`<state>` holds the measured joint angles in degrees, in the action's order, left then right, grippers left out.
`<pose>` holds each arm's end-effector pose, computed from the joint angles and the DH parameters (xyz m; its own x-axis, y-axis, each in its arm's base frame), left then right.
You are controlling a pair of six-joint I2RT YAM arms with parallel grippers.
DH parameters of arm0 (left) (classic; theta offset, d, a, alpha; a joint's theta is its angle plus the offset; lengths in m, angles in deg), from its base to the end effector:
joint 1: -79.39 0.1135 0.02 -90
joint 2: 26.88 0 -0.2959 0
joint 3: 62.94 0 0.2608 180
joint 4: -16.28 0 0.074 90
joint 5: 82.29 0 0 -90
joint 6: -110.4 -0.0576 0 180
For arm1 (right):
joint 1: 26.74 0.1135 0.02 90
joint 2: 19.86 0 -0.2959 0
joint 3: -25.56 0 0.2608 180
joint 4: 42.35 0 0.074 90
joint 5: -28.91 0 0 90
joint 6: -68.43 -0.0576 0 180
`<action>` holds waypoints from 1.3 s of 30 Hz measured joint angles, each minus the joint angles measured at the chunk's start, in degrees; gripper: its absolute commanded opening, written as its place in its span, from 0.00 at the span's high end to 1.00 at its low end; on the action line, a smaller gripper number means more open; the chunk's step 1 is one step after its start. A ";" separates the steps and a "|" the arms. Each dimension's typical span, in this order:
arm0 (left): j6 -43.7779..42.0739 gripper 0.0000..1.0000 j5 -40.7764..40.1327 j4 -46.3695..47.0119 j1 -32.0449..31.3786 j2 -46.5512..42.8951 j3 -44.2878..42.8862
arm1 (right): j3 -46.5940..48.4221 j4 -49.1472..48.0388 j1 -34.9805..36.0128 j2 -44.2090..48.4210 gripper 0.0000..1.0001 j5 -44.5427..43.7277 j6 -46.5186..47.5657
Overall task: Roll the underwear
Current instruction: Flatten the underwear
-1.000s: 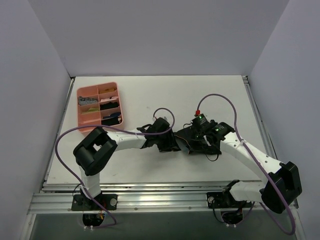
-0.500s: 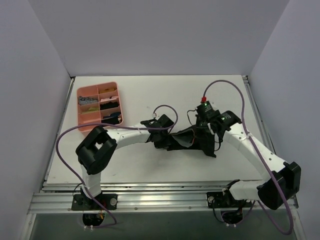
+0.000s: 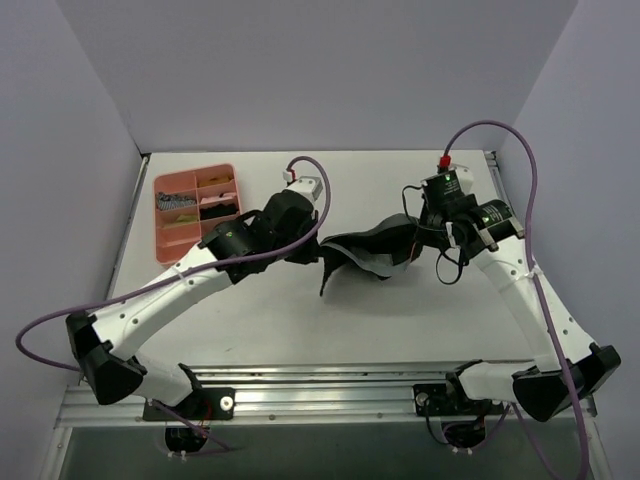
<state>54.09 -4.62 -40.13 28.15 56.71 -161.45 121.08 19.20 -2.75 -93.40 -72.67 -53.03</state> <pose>0.2203 -0.2547 0.3884 -0.7121 0.0214 -0.7017 0.3205 0.8992 -0.2978 0.2592 0.1027 0.4118 -0.6305 0.2790 -0.7243 0.0846 0.9523 0.2932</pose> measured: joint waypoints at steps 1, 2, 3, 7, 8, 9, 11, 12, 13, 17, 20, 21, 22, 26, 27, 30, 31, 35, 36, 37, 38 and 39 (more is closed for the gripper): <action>-0.57 0.98 -0.04 -0.68 -0.74 -1.68 -0.09 | -0.15 0.48 0.00 0.79 1.00 -0.02 -0.20; -1.09 0.98 0.15 -1.27 -1.53 -3.23 -0.11 | -0.17 1.18 0.00 1.75 1.00 -0.04 -0.44; -1.40 0.98 0.66 -1.90 -2.58 -4.92 -0.11 | -0.17 1.90 0.00 2.86 1.00 -0.13 -0.79; -0.98 0.98 2.75 -4.02 -6.86 -8.81 -0.11 | 0.02 6.82 0.00 8.94 1.00 -2.47 -3.54; -0.68 0.98 3.26 -4.33 -8.31 -9.42 -0.04 | 0.46 8.52 0.00 10.40 1.00 -3.23 -4.50; -0.09 0.98 3.87 -4.61 -9.94 -9.88 0.02 | 0.96 10.01 0.00 11.69 1.00 -4.11 -5.40; 1.22 0.98 4.79 -5.18 -13.53 -10.43 0.02 | 2.21 12.61 0.00 13.81 1.00 -5.73 -7.43; 2.05 0.98 5.40 -5.18 -14.97 -10.54 0.11 | 2.69 13.46 0.00 14.64 1.00 -6.40 -8.46; 2.89 0.98 6.45 -5.01 -16.31 -10.69 0.37 | 2.89 13.99 0.00 15.17 1.00 -6.97 -9.53; 5.44 0.98 9.01 -3.10 -17.40 -12.11 4.26 | 2.91 14.16 0.00 15.43 1.00 -8.66 -12.46; 6.56 0.98 11.72 -0.11 -13.29 -13.00 9.46 | 1.25 9.42 -0.04 11.30 1.00 -8.83 -12.98; 6.86 0.98 13.33 1.31 -10.47 -13.22 11.91 | 0.63 7.30 -0.07 8.98 1.00 -8.39 -12.74; 7.54 0.98 15.32 3.80 -6.67 -13.29 15.37 | -0.22 4.48 -0.09 6.23 1.00 -7.63 -12.26; 8.72 0.98 19.58 10.64 4.22 -10.38 26.25 | -2.34 -7.06 -0.33 -9.25 1.00 -3.08 -9.38; 8.72 0.98 20.50 11.96 5.99 -8.63 27.82 | -2.43 -9.51 -0.28 -13.68 1.00 -1.79 -8.52; 8.20 0.98 23.58 15.56 9.25 -0.74 29.86 | -1.75 -16.00 -0.28 -27.21 1.00 2.54 -5.38; 7.91 0.98 24.24 16.61 9.81 2.36 29.90 | -1.03 -18.03 -0.28 -31.78 0.98 4.22 -4.24; 7.30 0.87 25.03 17.57 11.32 11.32 30.03 | 9.09 -19.82 -0.33 -47.80 0.62 10.38 0.17; 7.15 0.80 24.83 17.16 11.65 11.85 30.08 | 12.94 -19.30 -0.33 -50.69 0.56 11.30 1.53; 6.99 0.73 24.52 16.50 12.00 11.89 30.03 | 16.44 -19.26 -0.35 -52.85 0.55 12.09 2.58; 6.88 0.73 24.04 15.52 12.39 11.76 29.73 | 19.71 -18.78 -0.42 -54.03 0.54 12.66 3.76; 7.02 0.72 23.45 14.01 12.79 11.69 28.96 | 23.15 -17.99 -0.59 -54.53 0.54 13.14 4.74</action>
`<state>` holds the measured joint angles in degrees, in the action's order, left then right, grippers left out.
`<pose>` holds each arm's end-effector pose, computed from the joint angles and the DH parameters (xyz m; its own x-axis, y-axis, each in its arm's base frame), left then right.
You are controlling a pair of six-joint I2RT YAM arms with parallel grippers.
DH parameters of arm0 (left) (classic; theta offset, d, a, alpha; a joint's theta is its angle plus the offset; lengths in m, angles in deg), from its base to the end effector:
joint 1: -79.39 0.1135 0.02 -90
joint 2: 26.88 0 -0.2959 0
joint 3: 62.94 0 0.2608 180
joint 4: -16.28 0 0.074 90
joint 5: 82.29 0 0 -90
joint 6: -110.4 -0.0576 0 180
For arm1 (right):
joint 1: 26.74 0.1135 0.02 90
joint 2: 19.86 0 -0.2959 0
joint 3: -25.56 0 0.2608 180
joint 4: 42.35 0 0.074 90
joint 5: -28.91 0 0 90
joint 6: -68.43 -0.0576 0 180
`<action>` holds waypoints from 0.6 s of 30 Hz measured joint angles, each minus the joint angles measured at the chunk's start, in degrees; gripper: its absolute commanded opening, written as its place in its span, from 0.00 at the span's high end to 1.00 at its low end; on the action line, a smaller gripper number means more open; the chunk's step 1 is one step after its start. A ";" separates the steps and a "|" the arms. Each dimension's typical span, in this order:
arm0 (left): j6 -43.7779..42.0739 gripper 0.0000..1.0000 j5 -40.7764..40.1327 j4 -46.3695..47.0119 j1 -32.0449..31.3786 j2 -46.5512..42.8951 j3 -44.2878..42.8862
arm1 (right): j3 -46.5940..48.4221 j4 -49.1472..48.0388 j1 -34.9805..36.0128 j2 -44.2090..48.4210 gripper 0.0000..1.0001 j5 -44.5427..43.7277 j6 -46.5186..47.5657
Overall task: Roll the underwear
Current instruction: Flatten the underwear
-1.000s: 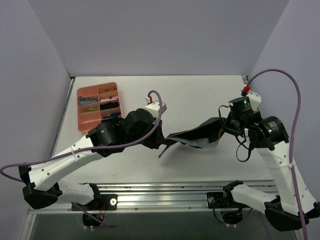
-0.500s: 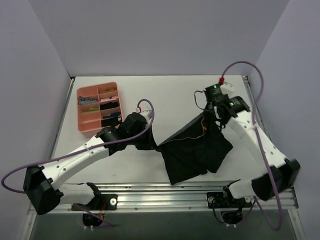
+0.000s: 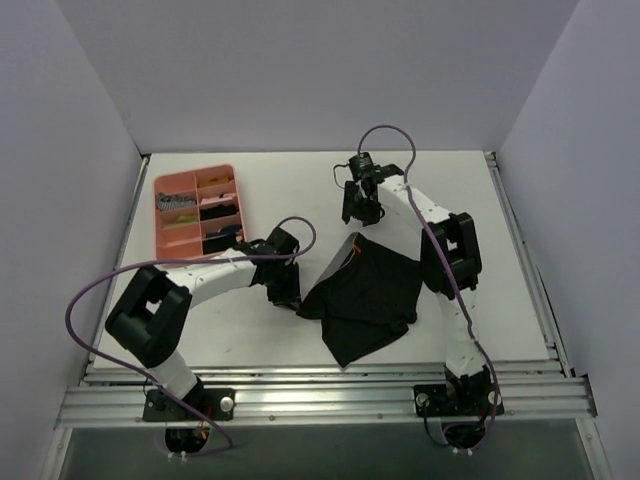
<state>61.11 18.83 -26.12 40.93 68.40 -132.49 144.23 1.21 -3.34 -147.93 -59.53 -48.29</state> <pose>0.2521 -0.2144 0.1738 -0.9856 -0.0345 -0.1656 0.0313 0.9250 -0.3786 0.4941 0.2155 0.1988 -0.8396 0.1264 -0.5283 -0.0387 0.9562 0.2903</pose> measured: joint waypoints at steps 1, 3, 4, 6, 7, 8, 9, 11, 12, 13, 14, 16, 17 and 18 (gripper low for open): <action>0.02 0.65 -0.76 -1.51 0.31 0.02 -1.03 | 2.32 0.70 -0.26 0.17 0.54 0.33 0.68; -0.04 0.59 -2.34 -4.35 0.83 0.00 -3.67 | 4.85 1.44 -1.22 2.16 0.55 0.37 1.62; -0.04 0.57 -3.41 -5.62 1.01 0.00 -5.16 | 4.33 1.73 -1.99 4.02 0.56 0.33 1.77; -0.72 0.51 -4.94 -7.41 1.25 -0.02 -8.28 | -0.26 1.81 -3.98 9.09 0.56 0.22 1.62; -1.05 0.50 -5.29 -7.85 1.33 -0.02 -9.64 | -3.87 1.70 -5.14 11.98 0.56 0.13 1.33; -1.31 0.50 -5.64 -8.35 1.44 -0.02 -10.95 | -7.61 2.08 -6.23 14.84 0.57 0.00 1.09; -1.86 0.50 -5.90 -8.85 1.44 0.02 -12.17 | -11.21 2.32 -7.30 17.20 0.57 -0.42 0.76; -2.78 0.49 -5.86 -9.49 1.46 0.24 -14.05 | -17.73 2.58 -9.31 20.63 0.58 -2.03 -0.35; -3.48 0.47 -5.51 -9.25 1.46 0.39 -14.40 | -21.18 2.93 -9.94 21.92 0.59 -2.71 -0.98; -3.78 0.47 -5.11 -9.18 1.46 0.46 -14.40 | -23.58 3.17 -10.14 22.51 0.60 -3.13 -1.53; -4.11 0.47 -4.46 -9.22 1.46 0.76 -14.29 | -25.53 3.08 -10.14 22.80 0.61 -3.32 -1.90; -4.59 0.47 -3.69 -9.07 1.46 1.40 -13.68 | -29.66 3.19 -9.84 22.86 0.64 -3.89 -2.67; -4.83 0.47 -3.32 -8.90 1.46 1.75 -13.14 | -31.19 3.06 -9.84 22.86 0.65 -4.26 -3.04; -4.96 0.47 -3.06 -8.57 1.49 2.01 -12.39 | -32.39 3.06 -9.81 22.86 0.67 -4.72 -3.26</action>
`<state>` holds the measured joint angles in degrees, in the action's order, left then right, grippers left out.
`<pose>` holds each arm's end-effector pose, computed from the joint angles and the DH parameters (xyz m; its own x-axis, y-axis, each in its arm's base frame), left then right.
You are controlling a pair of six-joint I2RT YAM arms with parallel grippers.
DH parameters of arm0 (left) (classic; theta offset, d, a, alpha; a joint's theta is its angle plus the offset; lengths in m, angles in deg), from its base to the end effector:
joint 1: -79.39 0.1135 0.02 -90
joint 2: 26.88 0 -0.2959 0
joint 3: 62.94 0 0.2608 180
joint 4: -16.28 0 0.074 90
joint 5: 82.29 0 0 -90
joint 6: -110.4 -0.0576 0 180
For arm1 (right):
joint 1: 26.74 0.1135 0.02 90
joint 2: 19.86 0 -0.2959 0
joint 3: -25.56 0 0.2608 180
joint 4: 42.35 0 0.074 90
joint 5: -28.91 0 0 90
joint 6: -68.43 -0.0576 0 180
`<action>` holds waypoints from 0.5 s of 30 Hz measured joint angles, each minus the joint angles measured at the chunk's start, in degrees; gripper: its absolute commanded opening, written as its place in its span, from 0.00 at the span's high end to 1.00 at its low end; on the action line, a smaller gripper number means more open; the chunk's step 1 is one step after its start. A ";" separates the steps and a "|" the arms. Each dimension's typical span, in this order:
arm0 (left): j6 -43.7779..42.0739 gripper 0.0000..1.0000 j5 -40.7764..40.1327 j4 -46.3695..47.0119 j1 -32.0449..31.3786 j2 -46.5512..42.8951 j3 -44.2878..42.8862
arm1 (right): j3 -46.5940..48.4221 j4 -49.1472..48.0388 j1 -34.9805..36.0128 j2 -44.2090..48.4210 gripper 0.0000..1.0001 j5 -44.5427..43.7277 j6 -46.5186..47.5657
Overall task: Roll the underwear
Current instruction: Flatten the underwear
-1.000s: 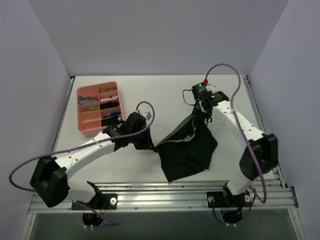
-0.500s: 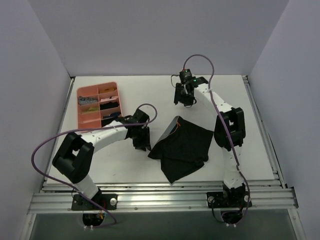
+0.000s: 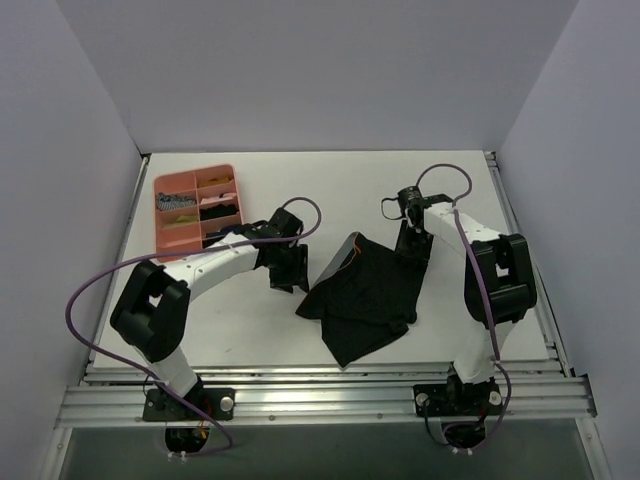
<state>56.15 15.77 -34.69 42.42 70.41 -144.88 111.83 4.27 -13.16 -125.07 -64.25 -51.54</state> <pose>0.2841 -0.2240 0.2180 -0.9680 0.0046 -0.2509 0.0923 0.9363 -0.3389 0.3883 0.0905 0.1947 -0.8727 0.3023 -0.3835 0.2582 0.9522 0.1632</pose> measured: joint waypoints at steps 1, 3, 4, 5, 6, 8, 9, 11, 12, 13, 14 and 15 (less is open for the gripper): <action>-0.02 0.47 0.24 0.39 0.02 0.20 0.94 | -0.90 -0.11 0.00 0.00 0.68 -0.42 -0.11; -0.02 0.47 0.59 0.61 0.02 0.66 2.67 | -2.49 -1.22 -0.17 0.00 0.69 -1.07 -0.22; -0.02 0.48 0.76 0.66 0.02 0.92 3.34 | -3.15 -1.81 -0.39 0.00 0.70 -1.18 -0.20; 0.00 0.48 0.87 0.76 0.02 1.22 4.04 | -3.76 -2.71 -0.50 -0.09 0.70 -1.18 -0.13; 0.04 0.48 0.81 0.76 0.02 1.42 4.59 | -4.24 -3.56 -0.55 -0.35 0.71 -1.16 0.15; 0.22 0.48 0.31 0.57 0.02 1.53 5.40 | -4.37 -5.46 -0.83 -1.49 0.71 -1.11 1.27; 0.42 0.47 -0.09 0.39 0.02 1.51 5.64 | -4.04 -6.49 -0.85 -2.45 0.71 -0.87 2.19; 1.11 0.47 -0.92 0.20 0.02 1.20 5.95 | -1.14 -6.43 -0.85 -4.63 0.71 -0.39 4.68; 1.42 0.46 -1.36 -0.13 0.02 0.83 6.01 | 1.05 -6.49 -0.85 -6.12 0.71 -0.24 5.77; 1.73 0.46 -1.79 -0.46 0.02 0.26 6.03 | 3.50 -6.91 -0.85 -8.00 0.71 -0.13 6.73; 2.14 0.45 -2.14 -0.72 0.02 -0.44 6.03 | 6.36 -7.13 -0.83 -9.97 0.71 0.20 7.85; 2.56 0.45 -2.43 -1.03 0.02 -1.18 5.97 | 8.81 -8.00 -0.76 -11.72 0.71 0.42 8.68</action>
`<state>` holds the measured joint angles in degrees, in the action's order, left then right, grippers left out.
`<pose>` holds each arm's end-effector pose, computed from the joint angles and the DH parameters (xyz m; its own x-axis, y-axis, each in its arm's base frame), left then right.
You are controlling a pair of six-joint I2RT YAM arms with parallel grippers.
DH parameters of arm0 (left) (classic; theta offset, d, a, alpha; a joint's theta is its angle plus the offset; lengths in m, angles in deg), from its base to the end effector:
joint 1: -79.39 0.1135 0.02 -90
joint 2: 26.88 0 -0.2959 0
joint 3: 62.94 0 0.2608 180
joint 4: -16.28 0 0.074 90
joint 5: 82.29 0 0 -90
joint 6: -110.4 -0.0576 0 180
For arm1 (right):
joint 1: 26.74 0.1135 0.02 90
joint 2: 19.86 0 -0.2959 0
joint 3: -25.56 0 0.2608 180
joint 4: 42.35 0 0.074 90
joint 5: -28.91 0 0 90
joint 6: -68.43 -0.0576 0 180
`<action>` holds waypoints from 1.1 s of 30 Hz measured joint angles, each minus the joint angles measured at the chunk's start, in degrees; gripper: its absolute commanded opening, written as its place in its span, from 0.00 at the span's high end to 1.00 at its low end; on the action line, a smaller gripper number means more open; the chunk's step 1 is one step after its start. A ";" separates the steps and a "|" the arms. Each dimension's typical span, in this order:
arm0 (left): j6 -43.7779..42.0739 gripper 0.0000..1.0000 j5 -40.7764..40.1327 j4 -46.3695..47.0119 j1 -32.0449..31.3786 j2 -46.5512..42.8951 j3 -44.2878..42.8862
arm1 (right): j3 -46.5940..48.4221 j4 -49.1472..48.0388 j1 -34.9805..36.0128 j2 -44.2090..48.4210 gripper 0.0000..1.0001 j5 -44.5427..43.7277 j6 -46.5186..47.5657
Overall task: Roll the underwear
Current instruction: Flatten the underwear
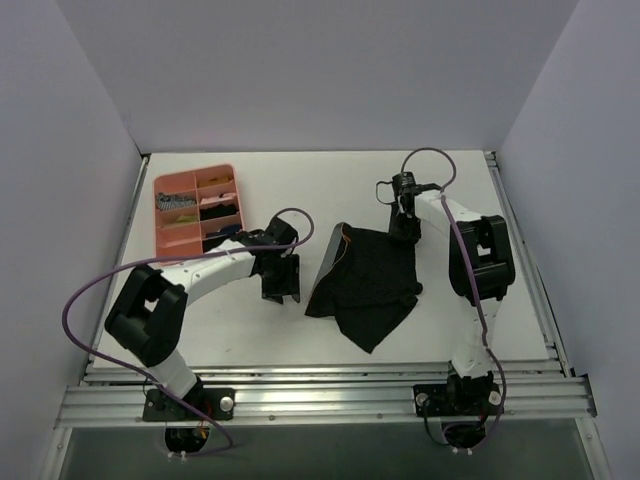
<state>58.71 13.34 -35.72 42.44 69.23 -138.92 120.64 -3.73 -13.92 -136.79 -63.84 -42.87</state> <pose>0.2656 -0.2069 0.1930 -0.9826 -0.0329 -0.1829 0.0168 0.9645 -0.2635 0.4500 0.0996 0.1658 -0.8626 0.1758 -0.4744 0.1232 0.9824 0.1401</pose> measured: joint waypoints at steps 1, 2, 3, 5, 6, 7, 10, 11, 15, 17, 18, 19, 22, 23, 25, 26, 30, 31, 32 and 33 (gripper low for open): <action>0.28 0.45 -0.37 -0.55 0.04 -0.70 -0.31 | 2.67 -1.20 0.09 -1.90 0.70 0.31 0.90; 0.48 0.45 -0.70 -1.18 0.04 -0.94 -0.87 | 4.87 -2.10 0.17 -3.45 0.70 0.57 1.66; 0.55 0.45 -0.87 -1.77 0.07 -0.94 -1.62 | 6.93 -2.91 0.31 -4.94 0.69 0.74 2.40; 0.66 0.44 -1.16 -2.60 0.11 -0.92 -2.99 | 12.17 -3.15 0.48 -8.31 0.66 1.66 4.55; 0.66 0.44 -1.16 -3.08 0.15 -0.83 -3.78 | 15.56 -3.23 0.61 -10.36 0.64 2.62 5.62; 0.63 0.44 -1.18 -3.37 0.17 -0.72 -4.50 | 18.69 -3.45 0.74 -12.31 0.63 3.30 6.62; 0.44 0.44 -1.09 -4.04 0.28 0.00 -6.54 | 24.55 -3.02 1.05 -15.56 0.62 4.33 7.87; 0.26 0.44 -1.03 -4.24 0.28 0.39 -7.43 | 24.81 -2.29 1.03 -15.69 0.61 4.44 7.50; -1.40 0.43 0.55 -4.26 0.55 3.69 -12.96 | 19.06 0.50 0.59 -10.99 0.60 5.88 3.80; -2.32 0.42 1.38 -4.24 0.96 6.36 -17.29 | 13.81 2.91 -0.07 -5.75 0.60 6.49 1.55; -2.82 0.42 1.92 -3.96 1.27 7.74 -19.65 | 11.19 3.72 -0.13 -2.75 0.60 6.67 0.28; -3.10 0.42 2.34 -3.93 1.66 9.25 -22.16 | 7.87 3.54 -0.26 0.85 0.60 6.75 -0.96; -4.04 0.42 3.78 -2.93 3.04 13.66 -29.55 | -3.21 2.75 0.11 12.41 0.60 6.97 -4.61; -4.26 0.42 4.50 -2.89 3.52 15.10 -32.00 | -6.73 2.80 0.79 15.91 0.60 6.97 -5.75; -5.07 0.42 6.14 -2.10 4.33 18.51 -36.87 | -12.92 2.29 2.97 21.11 0.60 7.08 -7.85; -5.73 0.42 6.75 -2.19 4.66 20.22 -39.30 | -15.72 1.57 4.24 22.64 0.60 7.19 -8.90; -8.83 0.42 7.56 -2.14 5.38 27.91 -48.94 | -24.57 0.39 9.35 25.59 0.60 7.65 -13.14; -9.29 0.42 7.80 -1.77 5.53 29.49 -50.40 | -25.88 0.35 10.64 25.90 0.60 7.67 -14.10; -9.73 0.42 8.20 -1.44 5.73 30.82 -51.43 | -27.47 -0.35 11.91 26.47 0.60 7.65 -15.52; -10.08 0.42 8.55 -1.22 5.99 31.95 -52.09 | -28.13 -0.79 12.98 26.75 0.60 7.63 -16.15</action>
<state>48.63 21.89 -36.94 48.43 101.19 -191.00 92.51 -4.52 -0.94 -110.03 -56.21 -59.02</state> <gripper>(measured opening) 0.583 0.401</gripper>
